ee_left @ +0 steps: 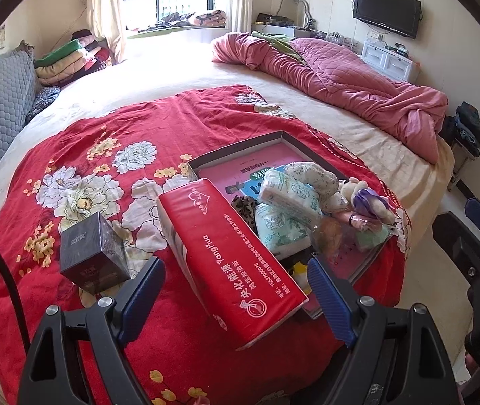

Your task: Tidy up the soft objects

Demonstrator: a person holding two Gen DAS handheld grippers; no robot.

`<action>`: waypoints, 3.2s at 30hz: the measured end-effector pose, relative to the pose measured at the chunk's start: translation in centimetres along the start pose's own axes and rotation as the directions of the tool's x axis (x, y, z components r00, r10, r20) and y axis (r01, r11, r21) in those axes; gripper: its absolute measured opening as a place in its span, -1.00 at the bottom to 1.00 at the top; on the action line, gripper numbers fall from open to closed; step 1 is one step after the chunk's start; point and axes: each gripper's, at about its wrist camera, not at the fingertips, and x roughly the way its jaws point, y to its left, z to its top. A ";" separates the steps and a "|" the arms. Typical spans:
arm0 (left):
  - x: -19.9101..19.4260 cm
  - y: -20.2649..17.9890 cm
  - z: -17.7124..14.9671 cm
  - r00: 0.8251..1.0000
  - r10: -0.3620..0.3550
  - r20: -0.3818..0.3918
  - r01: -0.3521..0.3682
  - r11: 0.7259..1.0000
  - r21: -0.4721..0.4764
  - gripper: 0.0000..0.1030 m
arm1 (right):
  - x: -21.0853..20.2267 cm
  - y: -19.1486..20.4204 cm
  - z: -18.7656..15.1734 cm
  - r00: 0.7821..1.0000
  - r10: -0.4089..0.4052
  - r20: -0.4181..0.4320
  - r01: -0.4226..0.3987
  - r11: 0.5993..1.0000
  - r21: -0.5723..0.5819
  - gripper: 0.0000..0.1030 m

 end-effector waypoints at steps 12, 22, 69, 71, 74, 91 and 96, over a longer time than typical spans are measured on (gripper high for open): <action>-0.8 0.9 -3.3 1.000 0.026 -0.013 -0.026 1.000 0.000 0.66 | -0.8 0.4 -3.5 0.995 -0.007 -0.103 0.013 0.998 0.061 0.52; -0.6 1.2 -5.3 0.999 0.023 -0.029 -0.023 1.000 -0.010 0.66 | -1.1 1.2 -4.6 0.995 -0.012 -0.101 0.016 0.999 0.042 0.52; 0.1 1.0 -6.0 0.997 0.047 -0.058 -0.047 0.999 0.003 0.66 | 0.2 0.6 -5.5 0.988 -0.014 -0.152 0.024 0.998 0.064 0.52; 0.1 1.0 -6.0 0.997 0.048 -0.058 -0.048 0.999 0.005 0.66 | 0.2 0.6 -5.6 0.988 -0.015 -0.153 0.025 0.998 0.064 0.52; 0.1 1.0 -6.0 0.997 0.047 -0.059 -0.047 0.999 0.003 0.66 | 0.2 0.6 -5.6 0.988 -0.015 -0.154 0.025 0.998 0.064 0.52; 0.0 0.9 -6.0 0.997 0.048 -0.054 -0.047 0.999 0.008 0.66 | 0.2 0.4 -5.6 0.987 -0.021 -0.156 0.033 0.997 0.074 0.52; 0.1 0.9 -6.1 0.997 0.047 -0.056 -0.047 0.999 0.009 0.66 | 0.2 0.4 -5.6 0.987 -0.021 -0.158 0.033 0.997 0.075 0.52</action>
